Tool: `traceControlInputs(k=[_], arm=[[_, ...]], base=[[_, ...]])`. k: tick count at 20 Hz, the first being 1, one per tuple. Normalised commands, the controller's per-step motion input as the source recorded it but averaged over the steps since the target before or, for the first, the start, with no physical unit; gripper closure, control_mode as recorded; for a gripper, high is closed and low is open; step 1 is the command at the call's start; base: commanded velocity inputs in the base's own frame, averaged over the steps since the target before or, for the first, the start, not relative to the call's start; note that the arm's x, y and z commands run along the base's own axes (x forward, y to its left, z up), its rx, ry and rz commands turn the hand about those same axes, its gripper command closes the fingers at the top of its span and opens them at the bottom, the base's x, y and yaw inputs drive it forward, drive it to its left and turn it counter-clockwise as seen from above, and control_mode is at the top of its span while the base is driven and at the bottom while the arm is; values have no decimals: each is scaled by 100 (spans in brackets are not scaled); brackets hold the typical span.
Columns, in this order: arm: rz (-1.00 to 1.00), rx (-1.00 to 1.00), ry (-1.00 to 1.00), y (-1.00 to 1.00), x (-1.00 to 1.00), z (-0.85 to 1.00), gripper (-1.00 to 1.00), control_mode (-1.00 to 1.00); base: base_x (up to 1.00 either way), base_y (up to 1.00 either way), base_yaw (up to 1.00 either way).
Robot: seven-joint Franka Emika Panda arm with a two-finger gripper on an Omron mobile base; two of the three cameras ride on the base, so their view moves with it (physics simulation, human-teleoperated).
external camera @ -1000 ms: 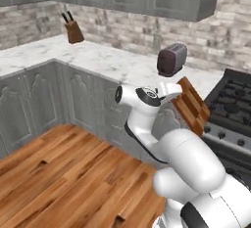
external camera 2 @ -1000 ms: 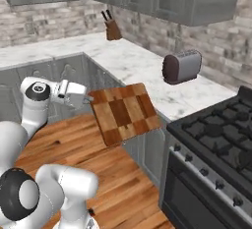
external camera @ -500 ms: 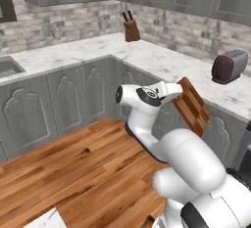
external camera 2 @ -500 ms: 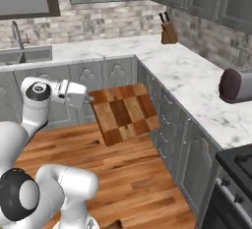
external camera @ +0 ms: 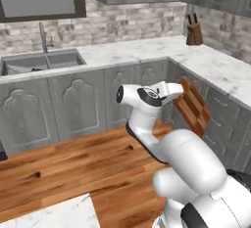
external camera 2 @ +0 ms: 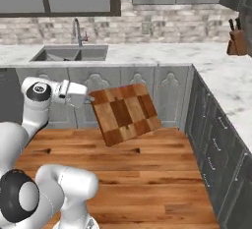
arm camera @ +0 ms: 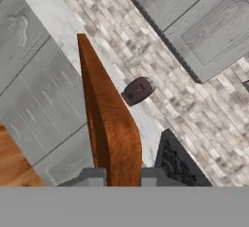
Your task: Move the cutting board and knife to the sink. Then move spray from the cabinet to the counter.
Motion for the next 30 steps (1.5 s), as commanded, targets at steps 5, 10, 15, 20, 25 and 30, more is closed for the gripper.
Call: traceControlInputs(k=[5, 10, 15, 20, 25, 30], arm=[[0, 0, 0, 0, 0, 0, 100, 100], [0, 0, 0, 0, 0, 0, 100, 100], [0, 0, 0, 0, 0, 0, 100, 100], [0, 0, 0, 0, 0, 0, 100, 100], [0, 0, 0, 0, 0, 0, 100, 100], [0, 0, 0, 0, 0, 0, 100, 100]], base=[[63, 0, 54], [59, 0, 53], [70, -9, 50], [83, -19, 45], [79, -16, 39], [84, -21, 35]])
